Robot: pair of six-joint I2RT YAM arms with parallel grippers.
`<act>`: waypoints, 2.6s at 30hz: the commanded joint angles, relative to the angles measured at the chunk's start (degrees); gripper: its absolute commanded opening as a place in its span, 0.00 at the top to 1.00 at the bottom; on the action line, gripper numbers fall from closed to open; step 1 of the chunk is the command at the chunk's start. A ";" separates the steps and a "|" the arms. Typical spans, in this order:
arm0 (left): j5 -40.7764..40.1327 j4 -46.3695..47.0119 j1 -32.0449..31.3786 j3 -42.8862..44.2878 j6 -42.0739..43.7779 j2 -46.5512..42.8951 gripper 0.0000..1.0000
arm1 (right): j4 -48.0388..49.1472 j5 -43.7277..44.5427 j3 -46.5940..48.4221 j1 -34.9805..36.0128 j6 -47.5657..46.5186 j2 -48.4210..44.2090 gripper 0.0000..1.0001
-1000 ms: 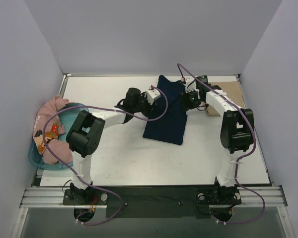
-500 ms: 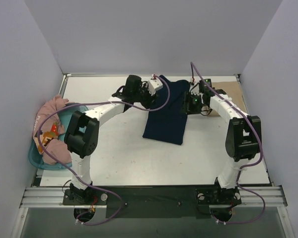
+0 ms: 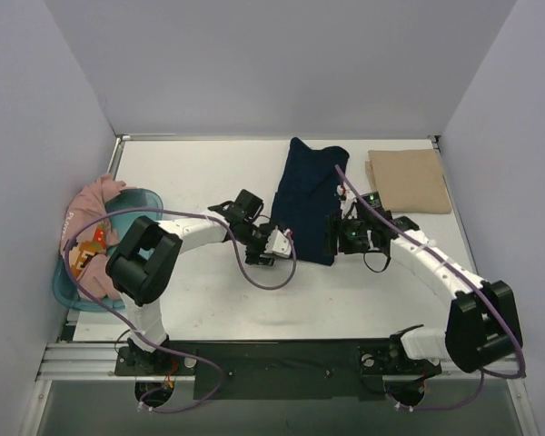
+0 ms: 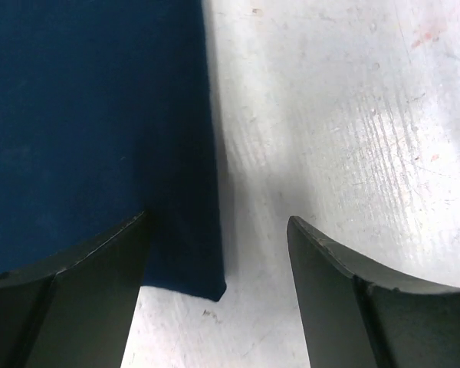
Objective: Fold and stack the t-shirts
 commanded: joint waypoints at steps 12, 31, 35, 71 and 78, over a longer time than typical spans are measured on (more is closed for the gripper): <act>-8.21 15.54 -2.06 -8.54 5.96 -5.90 0.29 | 10.82 -1.63 -16.28 10.76 -69.10 -8.84 0.34; -9.44 24.94 -0.92 -13.63 7.71 -5.03 0.85 | 23.83 12.96 -17.69 13.94 -74.91 5.51 0.39; -8.91 25.64 -0.92 -13.63 7.19 -5.29 1.00 | 27.78 17.71 -18.21 14.02 -75.27 9.03 0.51; 2.79 -38.92 -6.55 6.58 -23.53 -34.39 1.00 | -29.53 -19.27 3.42 30.57 -43.71 -28.93 1.00; -3.01 -18.32 -5.67 8.60 -40.26 -24.82 1.00 | -21.26 -27.37 -2.12 8.59 -39.50 -27.88 1.00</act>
